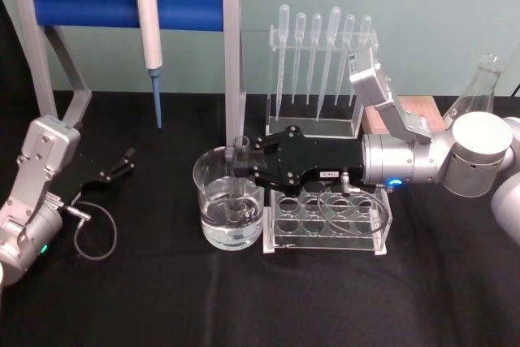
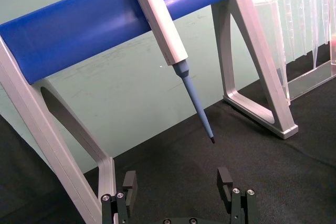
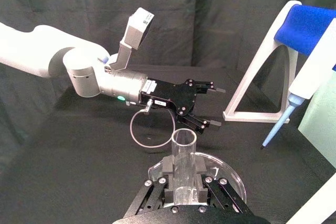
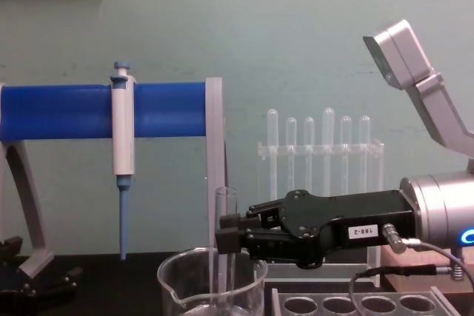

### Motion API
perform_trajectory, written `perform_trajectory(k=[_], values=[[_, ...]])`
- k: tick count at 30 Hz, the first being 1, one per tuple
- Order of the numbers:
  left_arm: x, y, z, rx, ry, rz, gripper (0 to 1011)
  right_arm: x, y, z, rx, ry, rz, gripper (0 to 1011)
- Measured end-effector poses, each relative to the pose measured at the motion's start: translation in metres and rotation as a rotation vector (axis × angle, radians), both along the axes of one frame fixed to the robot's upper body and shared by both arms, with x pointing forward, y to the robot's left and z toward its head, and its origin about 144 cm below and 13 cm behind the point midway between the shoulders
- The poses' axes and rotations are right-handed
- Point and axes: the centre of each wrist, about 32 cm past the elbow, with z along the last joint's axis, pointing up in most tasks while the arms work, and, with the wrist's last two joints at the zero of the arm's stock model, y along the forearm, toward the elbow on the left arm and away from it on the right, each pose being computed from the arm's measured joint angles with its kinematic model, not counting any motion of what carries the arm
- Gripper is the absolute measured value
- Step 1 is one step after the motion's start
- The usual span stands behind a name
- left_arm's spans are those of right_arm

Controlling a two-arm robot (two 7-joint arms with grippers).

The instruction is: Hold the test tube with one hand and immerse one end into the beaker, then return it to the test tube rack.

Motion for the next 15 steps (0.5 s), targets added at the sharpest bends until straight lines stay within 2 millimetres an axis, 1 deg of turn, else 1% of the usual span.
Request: perform_trajectory(k=[15], values=[[0.0000,0.0000,0.0000,0.000,0.000,0.000,1000,0.0000,0.0000,0.0000,0.000,0.000,0.000,238]])
